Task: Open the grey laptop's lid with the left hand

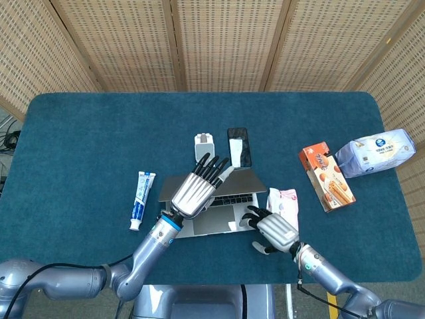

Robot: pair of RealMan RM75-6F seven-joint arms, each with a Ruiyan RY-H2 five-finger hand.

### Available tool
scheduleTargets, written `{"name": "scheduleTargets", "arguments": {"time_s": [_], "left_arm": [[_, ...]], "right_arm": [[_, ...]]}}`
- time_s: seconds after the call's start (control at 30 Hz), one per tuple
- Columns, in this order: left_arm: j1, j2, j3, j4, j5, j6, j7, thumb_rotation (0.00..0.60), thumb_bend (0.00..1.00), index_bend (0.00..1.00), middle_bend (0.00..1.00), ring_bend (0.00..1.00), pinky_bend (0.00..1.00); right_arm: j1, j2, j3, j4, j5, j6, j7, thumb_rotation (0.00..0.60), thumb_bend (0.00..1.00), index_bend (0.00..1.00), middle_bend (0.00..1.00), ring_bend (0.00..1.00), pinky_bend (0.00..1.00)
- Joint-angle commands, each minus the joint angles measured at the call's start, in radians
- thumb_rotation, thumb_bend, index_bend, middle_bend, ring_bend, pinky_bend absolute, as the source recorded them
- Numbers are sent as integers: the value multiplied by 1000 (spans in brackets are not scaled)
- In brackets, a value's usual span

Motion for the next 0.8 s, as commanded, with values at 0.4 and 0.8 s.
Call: {"name": "scheduleTargets", "arguments": {"time_s": [0.4, 0.8], "left_arm": [[-7, 11, 6, -1, -11, 9, -4, 569, 402, 0, 0, 0, 0], [-11, 26, 5, 4, -22, 21, -3, 568, 402, 0, 0, 0, 0]], "right_arm": [[29, -40, -24, 54, 28, -35, -1, 600, 440, 242, 212, 9, 171], [37, -45, -44, 57, 39, -37, -16, 600, 439, 242, 212, 9, 171]]}}
